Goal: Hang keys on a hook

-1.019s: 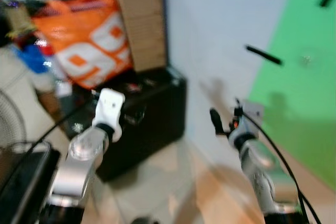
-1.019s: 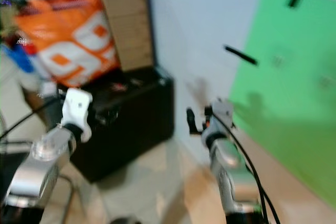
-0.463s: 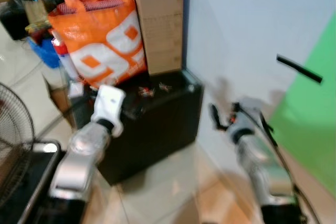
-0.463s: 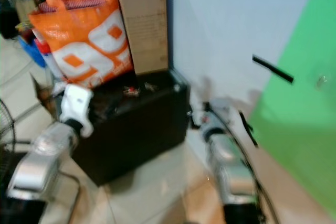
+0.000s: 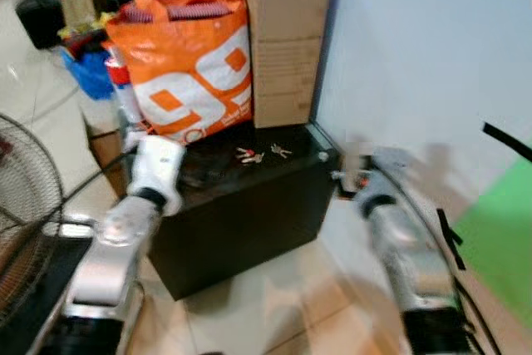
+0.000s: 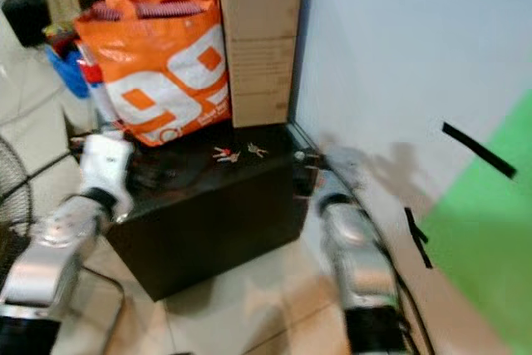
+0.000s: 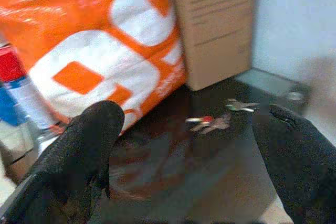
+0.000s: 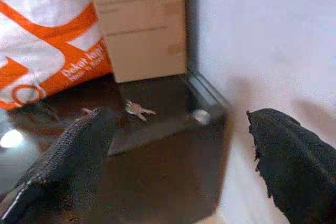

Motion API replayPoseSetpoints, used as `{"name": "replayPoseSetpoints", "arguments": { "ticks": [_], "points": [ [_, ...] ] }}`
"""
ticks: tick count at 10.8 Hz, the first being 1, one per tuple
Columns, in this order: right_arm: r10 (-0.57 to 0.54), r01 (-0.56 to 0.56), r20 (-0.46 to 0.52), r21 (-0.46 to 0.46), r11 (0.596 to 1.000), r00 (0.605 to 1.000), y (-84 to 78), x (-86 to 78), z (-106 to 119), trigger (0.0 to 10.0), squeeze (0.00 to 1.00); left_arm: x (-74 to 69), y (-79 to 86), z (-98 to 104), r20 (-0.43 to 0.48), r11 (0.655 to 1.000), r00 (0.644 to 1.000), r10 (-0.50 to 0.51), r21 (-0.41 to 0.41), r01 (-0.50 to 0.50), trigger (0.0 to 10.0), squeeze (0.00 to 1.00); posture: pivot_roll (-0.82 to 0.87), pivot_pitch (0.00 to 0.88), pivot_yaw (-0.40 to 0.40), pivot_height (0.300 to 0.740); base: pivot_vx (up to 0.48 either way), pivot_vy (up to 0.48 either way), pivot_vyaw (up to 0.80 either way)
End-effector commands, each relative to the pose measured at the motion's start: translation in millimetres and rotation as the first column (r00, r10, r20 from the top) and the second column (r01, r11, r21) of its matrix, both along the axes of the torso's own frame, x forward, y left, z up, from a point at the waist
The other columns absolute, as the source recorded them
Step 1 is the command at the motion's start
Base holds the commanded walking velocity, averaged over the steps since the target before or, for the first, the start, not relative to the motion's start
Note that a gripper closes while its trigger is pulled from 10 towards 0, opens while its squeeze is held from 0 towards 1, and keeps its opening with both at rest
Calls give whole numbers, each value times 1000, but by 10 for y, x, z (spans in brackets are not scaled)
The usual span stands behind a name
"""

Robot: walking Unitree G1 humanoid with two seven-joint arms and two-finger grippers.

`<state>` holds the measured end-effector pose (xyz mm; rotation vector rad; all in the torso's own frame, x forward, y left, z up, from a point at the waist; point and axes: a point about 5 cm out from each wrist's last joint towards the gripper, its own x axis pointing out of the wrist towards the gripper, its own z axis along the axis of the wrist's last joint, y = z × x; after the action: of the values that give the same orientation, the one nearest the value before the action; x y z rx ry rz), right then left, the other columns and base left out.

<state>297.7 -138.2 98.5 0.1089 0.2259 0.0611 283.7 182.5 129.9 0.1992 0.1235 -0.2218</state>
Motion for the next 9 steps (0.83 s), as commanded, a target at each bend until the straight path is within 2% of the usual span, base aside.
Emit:
{"name": "replayPoseSetpoints", "arguments": {
  "ticks": [1, 4, 5, 9],
  "points": [
    [-38, 39, 8, -43, 998, 999, -136, 6, 3, 10000, 1000, 19, -76, 39, 26, 1000, 1000, -5, -11, 6, 10000, 0, 13, 0, -3, 740, 349, 0, 0],
    [-58, 59, 27, -70, 996, 998, -191, -8, -4, 10000, 1000, 33, -52, 20, 23, 999, 999, 31, -33, -30, 10000, 0, -6, 0, 11, 740, 311, 0, 0],
    [-78, 79, 26, -47, 996, 997, -199, -9, -6, 10000, 1000, 34, -61, 25, 31, 998, 999, 32, -48, -31, 10000, 0, -5, 0, 8, 740, 285, 0, 0],
    [-64, 64, 15, -35, 997, 998, -179, -18, -8, 10000, 1000, 17, -84, 8, 20, 1000, 1000, 12, -27, -12, 10000, 0, -11, 0, 23, 740, 281, 0, 0]
  ]
}}
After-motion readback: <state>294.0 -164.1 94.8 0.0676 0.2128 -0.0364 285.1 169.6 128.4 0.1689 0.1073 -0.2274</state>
